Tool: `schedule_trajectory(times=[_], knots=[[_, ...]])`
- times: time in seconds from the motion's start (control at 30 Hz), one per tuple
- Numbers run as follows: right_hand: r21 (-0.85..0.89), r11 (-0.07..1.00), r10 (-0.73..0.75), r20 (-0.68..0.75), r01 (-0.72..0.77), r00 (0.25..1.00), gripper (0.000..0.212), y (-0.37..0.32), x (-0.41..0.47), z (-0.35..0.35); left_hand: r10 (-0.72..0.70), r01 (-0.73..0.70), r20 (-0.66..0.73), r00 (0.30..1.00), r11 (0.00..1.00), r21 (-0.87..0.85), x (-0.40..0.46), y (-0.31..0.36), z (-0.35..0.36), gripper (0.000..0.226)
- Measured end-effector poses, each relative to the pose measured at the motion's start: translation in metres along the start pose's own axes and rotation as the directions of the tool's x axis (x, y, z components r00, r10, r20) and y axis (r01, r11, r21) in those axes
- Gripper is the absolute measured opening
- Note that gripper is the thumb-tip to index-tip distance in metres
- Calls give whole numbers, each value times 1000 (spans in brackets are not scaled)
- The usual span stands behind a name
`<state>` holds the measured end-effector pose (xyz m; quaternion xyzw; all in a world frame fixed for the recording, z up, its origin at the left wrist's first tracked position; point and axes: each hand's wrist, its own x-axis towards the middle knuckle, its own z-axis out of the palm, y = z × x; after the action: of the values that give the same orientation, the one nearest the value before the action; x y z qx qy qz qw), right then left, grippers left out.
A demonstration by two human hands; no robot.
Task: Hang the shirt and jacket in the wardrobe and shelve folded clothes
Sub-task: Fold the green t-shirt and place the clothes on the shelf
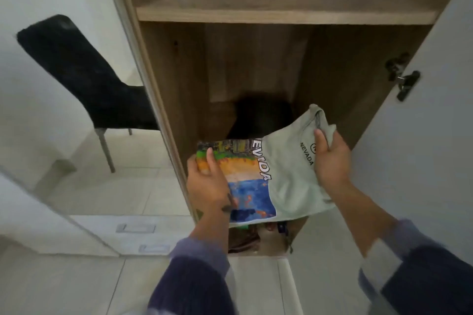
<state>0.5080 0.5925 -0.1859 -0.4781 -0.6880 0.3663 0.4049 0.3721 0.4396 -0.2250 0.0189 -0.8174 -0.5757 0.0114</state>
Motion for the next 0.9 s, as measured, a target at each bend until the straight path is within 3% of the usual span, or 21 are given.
schedule_trajectory(times=[0.2,0.33,0.47,0.57,0.6,0.67,0.73,0.77,0.83,0.9], knots=[[10,997,77,1,-77,997,41,96,43,58,76,-85,110,991,993,87,55,-48,79,41],[37,996,84,31,-85,996,39,149,65,98,215,-229,98,972,959,167,98,-81,123,39],[1,997,72,-26,-72,997,43,187,89,129,234,-248,100,967,954,169,127,-105,163,38],[-146,987,65,-17,-67,998,45,201,101,144,171,-201,154,973,957,210,137,-122,183,35],[-272,961,56,-10,-56,998,45,202,102,147,177,-214,154,972,939,271,138,-129,186,35],[-593,805,10,-14,-16,1000,50,199,96,150,261,-299,148,954,868,395,136,-137,186,43],[-730,672,-98,79,124,992,55,189,86,155,373,-484,323,870,772,413,127,-134,182,54],[-751,621,-126,189,227,974,58,185,80,159,402,-599,470,786,683,418,121,-132,181,60],[-755,542,-72,397,370,915,60,185,67,167,367,-755,686,628,500,424,113,-130,179,76],[-771,515,36,455,374,890,60,196,56,171,287,-791,759,585,407,456,111,-140,179,86]])
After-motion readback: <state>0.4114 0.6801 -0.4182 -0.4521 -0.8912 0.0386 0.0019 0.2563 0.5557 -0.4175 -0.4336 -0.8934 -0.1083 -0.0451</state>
